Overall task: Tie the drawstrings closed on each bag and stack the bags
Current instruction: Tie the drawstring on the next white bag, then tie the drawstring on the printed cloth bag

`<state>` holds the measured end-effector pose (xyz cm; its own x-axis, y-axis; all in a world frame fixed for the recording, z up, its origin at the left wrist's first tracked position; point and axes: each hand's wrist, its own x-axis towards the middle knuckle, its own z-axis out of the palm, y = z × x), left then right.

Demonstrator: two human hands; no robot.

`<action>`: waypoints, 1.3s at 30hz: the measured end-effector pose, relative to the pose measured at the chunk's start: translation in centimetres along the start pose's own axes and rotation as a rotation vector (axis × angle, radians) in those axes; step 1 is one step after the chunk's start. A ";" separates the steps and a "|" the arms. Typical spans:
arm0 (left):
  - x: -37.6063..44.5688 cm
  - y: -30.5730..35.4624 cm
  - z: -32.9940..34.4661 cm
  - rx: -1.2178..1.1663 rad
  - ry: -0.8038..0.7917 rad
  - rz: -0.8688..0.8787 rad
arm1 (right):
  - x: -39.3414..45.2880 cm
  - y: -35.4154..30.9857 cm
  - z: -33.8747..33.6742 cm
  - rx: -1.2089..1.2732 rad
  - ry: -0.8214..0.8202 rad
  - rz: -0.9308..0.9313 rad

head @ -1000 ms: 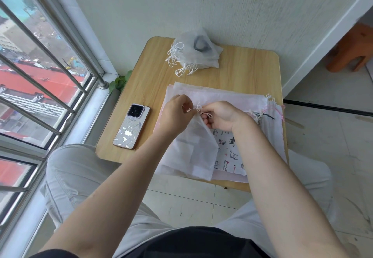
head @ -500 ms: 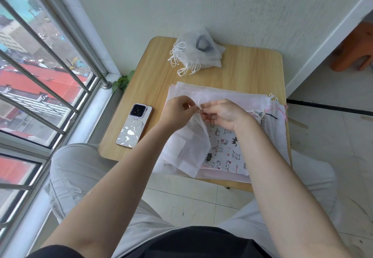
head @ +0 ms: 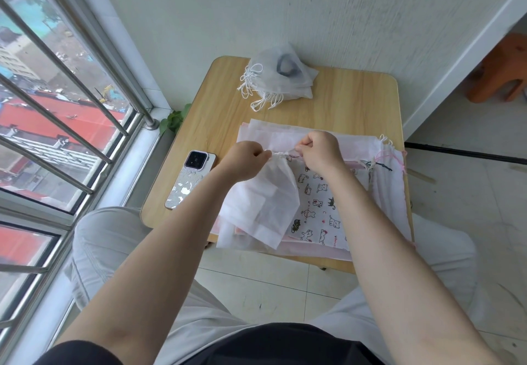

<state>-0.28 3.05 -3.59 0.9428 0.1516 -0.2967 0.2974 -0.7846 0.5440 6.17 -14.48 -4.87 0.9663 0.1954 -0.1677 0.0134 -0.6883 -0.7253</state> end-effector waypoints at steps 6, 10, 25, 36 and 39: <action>1.4 1.7 -2.0 0.124 -0.059 0.168 | 0.7 -1.3 -1.1 0.084 -0.121 -0.044; 3.2 3.5 -2.2 0.241 -0.225 0.189 | 2.3 -2.9 -2.6 0.070 -0.122 -0.144; 16.4 4.5 -7.0 -0.548 0.356 -0.221 | 15.2 -8.0 -1.9 -0.243 0.120 -0.292; 18.6 1.5 -3.8 -0.747 0.254 -0.302 | 18.4 -4.0 2.8 -0.189 -0.077 -0.155; 17.2 1.9 -3.8 -0.727 0.291 -0.271 | 16.7 -4.4 2.1 -0.172 -0.005 -0.150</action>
<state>17.08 6.48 -4.67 0.7957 0.5080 -0.3300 0.4491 -0.1291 0.8841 21.68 -6.67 -5.89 0.9489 0.3076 -0.0700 0.2009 -0.7604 -0.6176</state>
